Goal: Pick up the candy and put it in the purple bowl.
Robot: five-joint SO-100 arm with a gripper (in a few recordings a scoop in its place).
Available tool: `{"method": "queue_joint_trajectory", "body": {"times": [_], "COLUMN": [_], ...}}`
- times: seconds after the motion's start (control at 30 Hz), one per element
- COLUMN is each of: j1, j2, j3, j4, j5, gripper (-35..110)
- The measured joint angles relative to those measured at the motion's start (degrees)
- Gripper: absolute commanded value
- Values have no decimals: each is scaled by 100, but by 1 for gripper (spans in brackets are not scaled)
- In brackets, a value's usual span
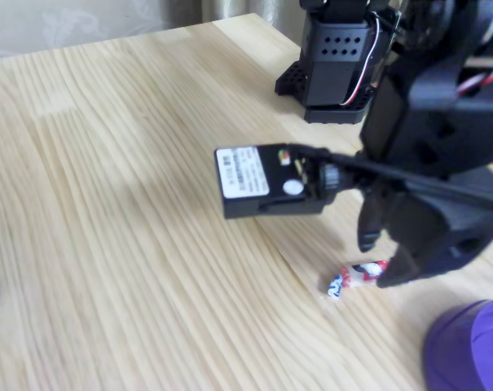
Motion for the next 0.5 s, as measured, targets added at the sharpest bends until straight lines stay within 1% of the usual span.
{"method": "queue_joint_trajectory", "body": {"times": [0.5], "j1": [44], "j2": [-378], "j3": [-9], "j4": [-193], "j5": [-35], "gripper": [15]}}
